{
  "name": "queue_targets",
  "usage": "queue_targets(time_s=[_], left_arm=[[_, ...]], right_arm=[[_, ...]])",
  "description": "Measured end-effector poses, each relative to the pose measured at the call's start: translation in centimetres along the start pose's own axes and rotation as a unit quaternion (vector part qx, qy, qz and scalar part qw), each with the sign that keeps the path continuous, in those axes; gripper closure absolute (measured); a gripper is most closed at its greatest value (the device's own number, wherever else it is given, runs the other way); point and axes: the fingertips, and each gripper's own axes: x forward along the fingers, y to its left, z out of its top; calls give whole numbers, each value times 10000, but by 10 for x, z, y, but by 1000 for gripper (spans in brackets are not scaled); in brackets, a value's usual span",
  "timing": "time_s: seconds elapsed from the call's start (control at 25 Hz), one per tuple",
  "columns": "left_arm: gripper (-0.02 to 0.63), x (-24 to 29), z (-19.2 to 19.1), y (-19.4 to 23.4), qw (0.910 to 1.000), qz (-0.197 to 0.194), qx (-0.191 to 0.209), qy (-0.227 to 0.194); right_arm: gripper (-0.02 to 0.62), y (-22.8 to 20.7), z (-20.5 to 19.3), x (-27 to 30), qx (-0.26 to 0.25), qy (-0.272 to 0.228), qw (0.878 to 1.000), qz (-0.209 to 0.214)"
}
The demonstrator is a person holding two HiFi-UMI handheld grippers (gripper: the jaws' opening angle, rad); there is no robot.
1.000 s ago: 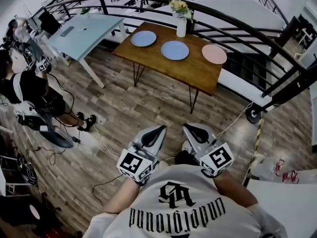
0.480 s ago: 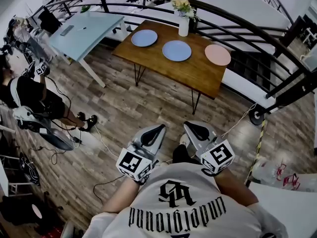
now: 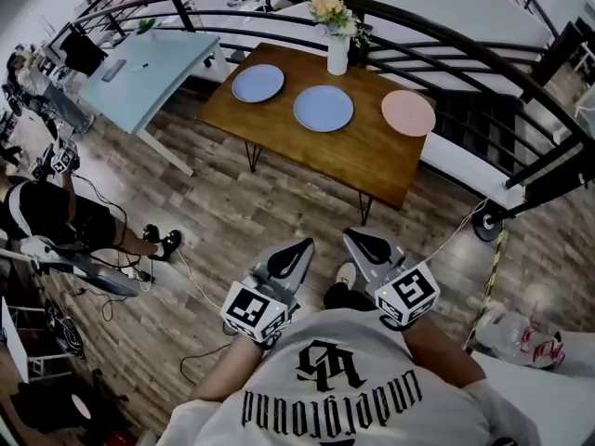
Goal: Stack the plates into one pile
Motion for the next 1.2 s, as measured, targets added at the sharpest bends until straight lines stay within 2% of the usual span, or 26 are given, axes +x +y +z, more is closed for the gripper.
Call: queue_targets(time_s=[0.28,0.56,0.8,1.0,1.2], left_arm=[[560,91,8,35,9998,-47,-88,156],[560,149,11,62,9997,70,-85,237],[560,184,12,82,9996,84,-144,208],[560,214,20,108,9998,73,39,181],[560,249,20,139,9996,-155,11,239]], right_arm=[[595,-95,3,20,190,118,9997,-16],[595,-179,10,24,264,105,9994,-199],[595,-218,12,26,303,114,9989,-332],[595,-242,14,42,242,204,9988,-382],[595,-277,16,64,274,235,9974,-631]])
